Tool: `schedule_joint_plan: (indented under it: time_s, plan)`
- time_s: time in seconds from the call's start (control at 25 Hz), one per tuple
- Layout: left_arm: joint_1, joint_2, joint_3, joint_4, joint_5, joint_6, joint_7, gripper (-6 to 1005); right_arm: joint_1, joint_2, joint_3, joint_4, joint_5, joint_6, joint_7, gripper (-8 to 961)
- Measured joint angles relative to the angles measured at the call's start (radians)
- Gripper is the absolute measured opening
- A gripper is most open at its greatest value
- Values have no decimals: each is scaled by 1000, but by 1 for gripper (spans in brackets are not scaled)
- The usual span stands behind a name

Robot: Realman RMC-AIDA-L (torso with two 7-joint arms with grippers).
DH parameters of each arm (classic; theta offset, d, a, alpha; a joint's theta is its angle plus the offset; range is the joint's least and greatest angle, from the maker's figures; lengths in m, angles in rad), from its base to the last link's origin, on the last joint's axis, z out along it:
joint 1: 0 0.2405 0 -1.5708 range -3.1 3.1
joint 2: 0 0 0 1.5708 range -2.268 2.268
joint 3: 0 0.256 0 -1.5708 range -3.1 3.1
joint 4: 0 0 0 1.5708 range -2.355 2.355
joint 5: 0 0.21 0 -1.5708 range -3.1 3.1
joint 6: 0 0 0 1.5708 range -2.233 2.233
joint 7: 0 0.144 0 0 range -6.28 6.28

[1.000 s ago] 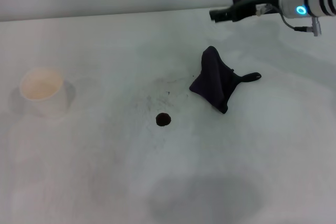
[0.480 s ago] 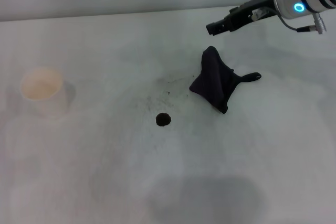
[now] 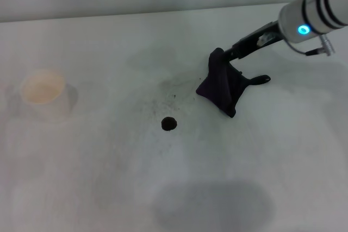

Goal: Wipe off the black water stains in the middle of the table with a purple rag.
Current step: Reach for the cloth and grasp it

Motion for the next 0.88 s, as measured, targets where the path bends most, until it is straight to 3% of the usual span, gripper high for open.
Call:
schedule_joint_plan:
  time_s: [0.52,0.88]
  plan:
    - [-19,4,0,19,0,19,15,877,34,6,-108,79,33,-9,56,788]
    - [-19,3,-25,21,0,27,25,877,47,7,-111,140,36,-41,55,745]
